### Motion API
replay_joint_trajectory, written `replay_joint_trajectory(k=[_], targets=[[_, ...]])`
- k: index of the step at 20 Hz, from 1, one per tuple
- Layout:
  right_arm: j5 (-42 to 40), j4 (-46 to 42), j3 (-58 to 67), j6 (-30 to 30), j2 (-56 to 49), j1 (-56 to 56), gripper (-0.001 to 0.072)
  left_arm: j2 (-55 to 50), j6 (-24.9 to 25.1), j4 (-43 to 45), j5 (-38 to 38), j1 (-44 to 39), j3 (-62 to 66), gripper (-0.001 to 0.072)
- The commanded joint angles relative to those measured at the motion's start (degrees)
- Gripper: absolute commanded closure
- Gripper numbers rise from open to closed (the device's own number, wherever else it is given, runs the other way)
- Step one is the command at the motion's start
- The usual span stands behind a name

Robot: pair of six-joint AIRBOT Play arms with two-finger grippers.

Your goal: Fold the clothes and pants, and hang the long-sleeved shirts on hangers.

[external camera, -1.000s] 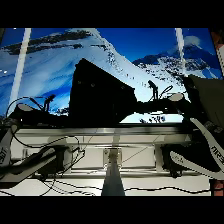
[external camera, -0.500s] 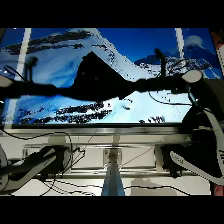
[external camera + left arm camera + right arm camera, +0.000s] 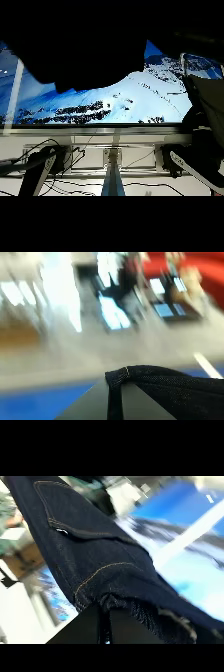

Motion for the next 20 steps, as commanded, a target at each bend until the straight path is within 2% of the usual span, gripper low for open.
replay_joint_trajectory(k=[1, 5, 7, 9, 11, 13, 16, 18, 20], targets=[[5.16, 1.46, 3.23, 7.23, 7.48, 0.0, 0.0672, 10.67, -0.72, 7.93, -0.02, -0.02, 1.4, 0.0689], [5.44, -1.66, 2.45, 17.31, 11.1, 0.0, 0.0673, 12.04, -3.5, 14.58, -14.93, -0.02, -0.55, 0.0689], [4.44, -5.09, -0.94, 20.5, 10.14, 0.0, 0.0672, 9.07, -3.43, 11.69, -16.31, -0.02, -6.4, 0.0689], [1.25, -6.84, -7.61, 21.66, 8.07, 0.04, 0.0673, 3.58, -3.41, 6.1, -14.47, -0.5, -13.73, 0.0689], [-5.46, -7.61, -16.15, 22.34, 5.07, 1.51, 0.0672, -4.33, -2.34, 2.47, -9.2, -2.8, -20.65, 0.0689], [-14.93, -7.58, -24.52, 22.34, 0.92, 3.28, 0.0672, -13.46, -1.95, 2.73, -2.34, -7.3, -23.69, 0.0689], [-26.36, -7.72, -30.69, 22.34, -6.51, 3.56, 0.0672, -24.94, -1.99, 2.71, 5.4, -14.32, -23.58, 0.0689], [-29.86, -8.55, -31.04, 22.34, -11.5, 3.1, 0.0672, -29.46, -2.19, 2.71, 5.55, -18.21, -23.58, 0.0689], [-29.83, -10.1, -31.04, 22.32, -14.78, 2.1, 0.0673, -31.61, -2.16, 2.73, 2.32, -20.63, -23.61, 0.0689]])
